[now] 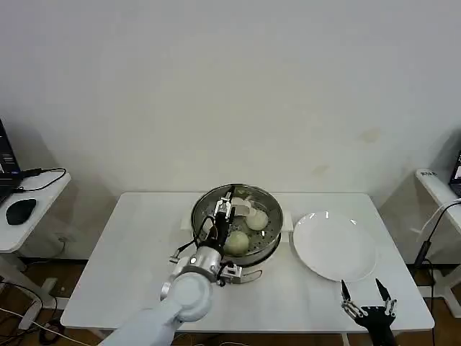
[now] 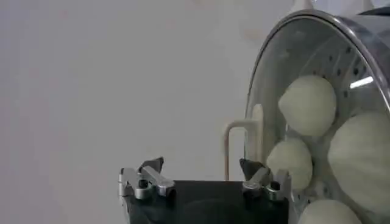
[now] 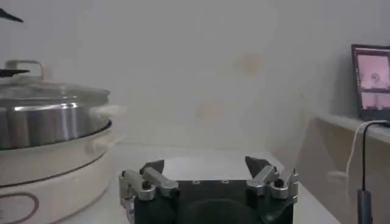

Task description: Take steamed baozi put them in steamer then cover it.

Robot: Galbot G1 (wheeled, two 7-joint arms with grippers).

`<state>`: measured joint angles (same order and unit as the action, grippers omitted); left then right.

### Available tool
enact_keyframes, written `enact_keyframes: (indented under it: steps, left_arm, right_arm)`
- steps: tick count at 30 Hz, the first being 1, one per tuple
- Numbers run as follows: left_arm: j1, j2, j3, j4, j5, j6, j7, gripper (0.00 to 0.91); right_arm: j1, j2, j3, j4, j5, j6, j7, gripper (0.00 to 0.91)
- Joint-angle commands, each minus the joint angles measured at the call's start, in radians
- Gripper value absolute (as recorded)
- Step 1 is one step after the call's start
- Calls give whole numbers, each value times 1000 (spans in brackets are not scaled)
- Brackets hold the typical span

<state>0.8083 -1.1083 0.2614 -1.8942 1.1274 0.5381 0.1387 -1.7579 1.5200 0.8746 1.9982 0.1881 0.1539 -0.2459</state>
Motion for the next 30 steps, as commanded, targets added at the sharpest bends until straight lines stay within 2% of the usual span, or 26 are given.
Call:
enact_keyframes:
  steps: [1, 7, 14, 16, 17, 19, 20, 22, 26, 30]
  left_arm:
    - [90, 73, -59, -166, -26, -19, -10, 907]
    - [228, 125, -137, -315, -97, -57, -30, 907]
    - [454, 94, -329, -400, -349, -135, -146, 907]
    - [585, 32, -416, -388, -418, -222, -201, 907]
    - [601, 27, -438, -371, -479, -253, -238, 907]
    - [700, 0, -539, -330, -624, -415, -303, 907]
    - [717, -9, -565, -316, -650, -454, -321, 907]
    - [759, -45, -660, -275, -831, -584, -365, 907]
    - [797, -110, -798, -229, -1035, -700, -403, 907]
    - [826, -153, -888, -228, -1159, -684, -418, 907]
  right_arm:
    - [2, 0, -4, -7, -4, 1, 1, 907]
    - [1, -5, -12, -10, -8, 2, 1, 907]
    - [-3, -36, -13, -28, 0, 9, 2, 907]
    - [0, -53, -13, -40, 7, 16, 4, 907]
    - [7, -51, -16, -37, -1, 13, 6, 907]
    - [13, -60, -36, -33, 2, 11, 11, 907]
    - [15, -64, -38, -36, 2, 13, 11, 907]
    - [17, -75, -53, -34, -7, 14, 14, 907]
    - [15, -90, -95, -8, -16, 13, 17, 907]
    - [15, -106, -116, 15, -16, 17, 17, 907]
